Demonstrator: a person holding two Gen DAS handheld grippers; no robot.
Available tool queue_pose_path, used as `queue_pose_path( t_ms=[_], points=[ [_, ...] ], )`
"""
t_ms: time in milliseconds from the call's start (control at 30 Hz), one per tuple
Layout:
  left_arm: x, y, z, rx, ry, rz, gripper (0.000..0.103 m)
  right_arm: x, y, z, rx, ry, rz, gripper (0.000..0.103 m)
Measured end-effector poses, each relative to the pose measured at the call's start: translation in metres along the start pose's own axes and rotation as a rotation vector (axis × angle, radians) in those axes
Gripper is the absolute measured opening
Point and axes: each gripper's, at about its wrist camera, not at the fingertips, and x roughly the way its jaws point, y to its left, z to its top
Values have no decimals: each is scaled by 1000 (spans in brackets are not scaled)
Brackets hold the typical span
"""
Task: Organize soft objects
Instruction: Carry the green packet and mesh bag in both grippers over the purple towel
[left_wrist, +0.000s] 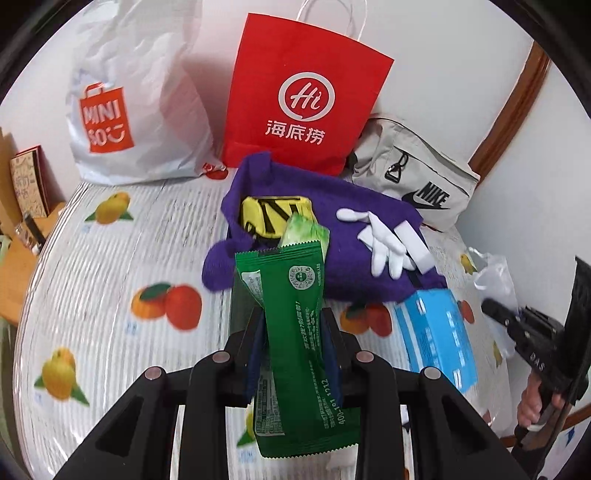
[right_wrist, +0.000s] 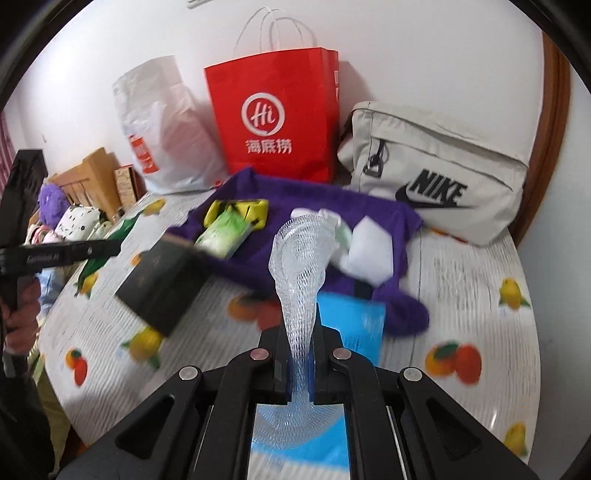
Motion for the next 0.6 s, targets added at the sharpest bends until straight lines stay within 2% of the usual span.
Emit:
queue_pose_path(
  t_ms=[333,600],
  points=[
    [51,-3,57,10,50,6,28,77,-34,62,72,76,3,7],
    [98,-9,88,19,84,14,28,120,-49,74,106,141,14,7]
  ],
)
